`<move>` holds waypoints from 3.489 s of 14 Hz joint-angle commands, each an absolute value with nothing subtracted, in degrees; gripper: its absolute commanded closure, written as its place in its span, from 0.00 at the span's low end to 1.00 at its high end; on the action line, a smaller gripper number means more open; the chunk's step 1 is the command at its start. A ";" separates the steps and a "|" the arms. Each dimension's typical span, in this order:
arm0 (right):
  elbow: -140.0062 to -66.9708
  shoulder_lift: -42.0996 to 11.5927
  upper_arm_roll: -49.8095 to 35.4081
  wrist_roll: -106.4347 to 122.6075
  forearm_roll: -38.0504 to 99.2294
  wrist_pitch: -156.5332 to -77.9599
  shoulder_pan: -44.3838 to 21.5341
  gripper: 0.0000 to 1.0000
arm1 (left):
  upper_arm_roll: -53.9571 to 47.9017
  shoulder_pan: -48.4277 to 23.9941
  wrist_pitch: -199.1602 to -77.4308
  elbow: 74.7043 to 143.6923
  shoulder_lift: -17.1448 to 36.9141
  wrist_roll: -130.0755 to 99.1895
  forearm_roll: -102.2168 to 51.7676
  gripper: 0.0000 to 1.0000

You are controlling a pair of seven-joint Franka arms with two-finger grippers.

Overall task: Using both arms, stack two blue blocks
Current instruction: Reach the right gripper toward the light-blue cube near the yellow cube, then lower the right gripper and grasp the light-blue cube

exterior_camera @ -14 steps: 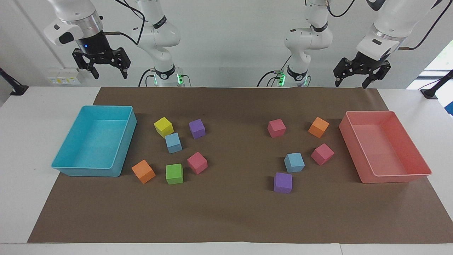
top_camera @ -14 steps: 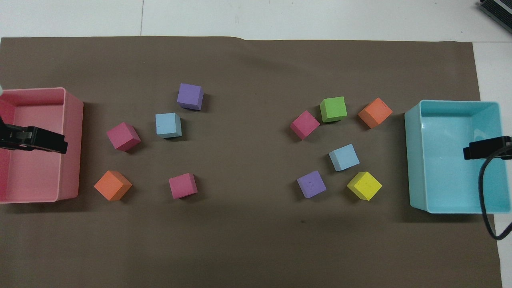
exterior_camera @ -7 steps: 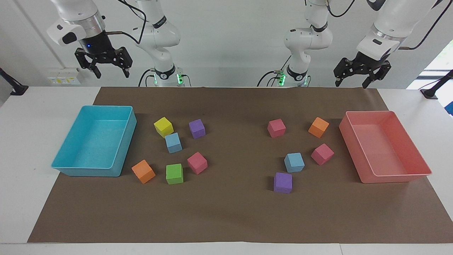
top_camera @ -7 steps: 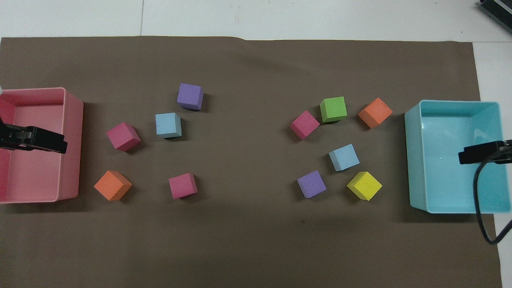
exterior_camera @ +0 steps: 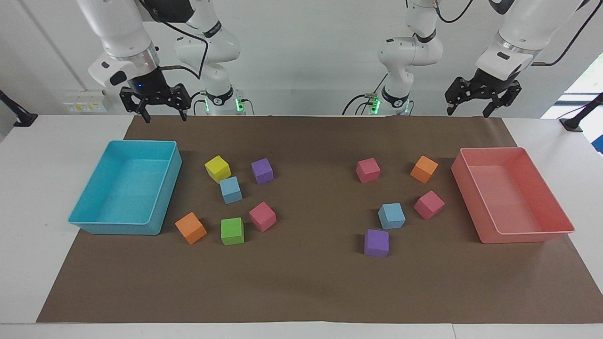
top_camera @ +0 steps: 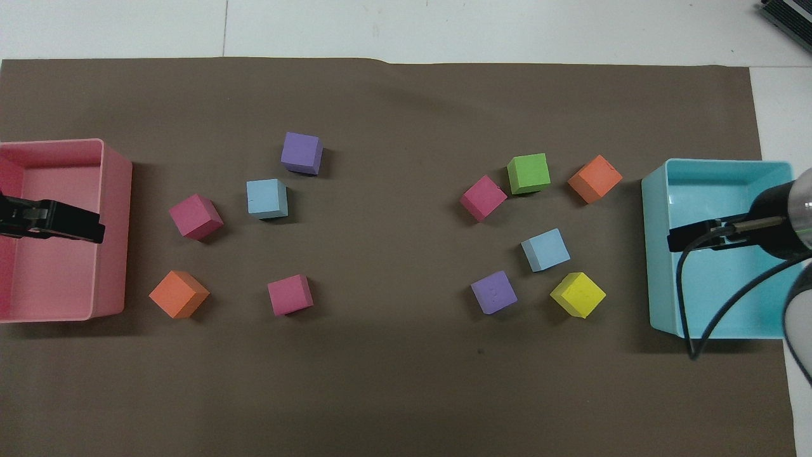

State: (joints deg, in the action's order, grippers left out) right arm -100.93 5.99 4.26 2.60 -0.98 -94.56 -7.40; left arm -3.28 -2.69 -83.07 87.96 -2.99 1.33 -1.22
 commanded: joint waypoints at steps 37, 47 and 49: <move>-120.67 -10.02 3.96 16.79 6.24 -129.55 -13.89 0.00 | -2.37 -2.46 -84.38 88.51 -3.34 2.02 -1.58 0.00; -125.15 -10.55 4.04 17.23 6.24 -132.79 -14.50 0.00 | -2.37 -2.46 -84.37 88.59 -3.34 1.93 -1.58 0.00; -125.68 -10.98 4.04 17.31 6.24 -133.85 -14.41 0.00 | -2.37 -2.46 -84.38 88.59 -3.34 1.93 -1.58 0.00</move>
State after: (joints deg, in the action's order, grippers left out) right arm -124.33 -10.79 4.13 15.12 5.31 -131.69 -14.73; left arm -2.56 -2.62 -83.65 88.02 -2.97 1.35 -1.22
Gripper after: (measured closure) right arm 0.000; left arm 0.000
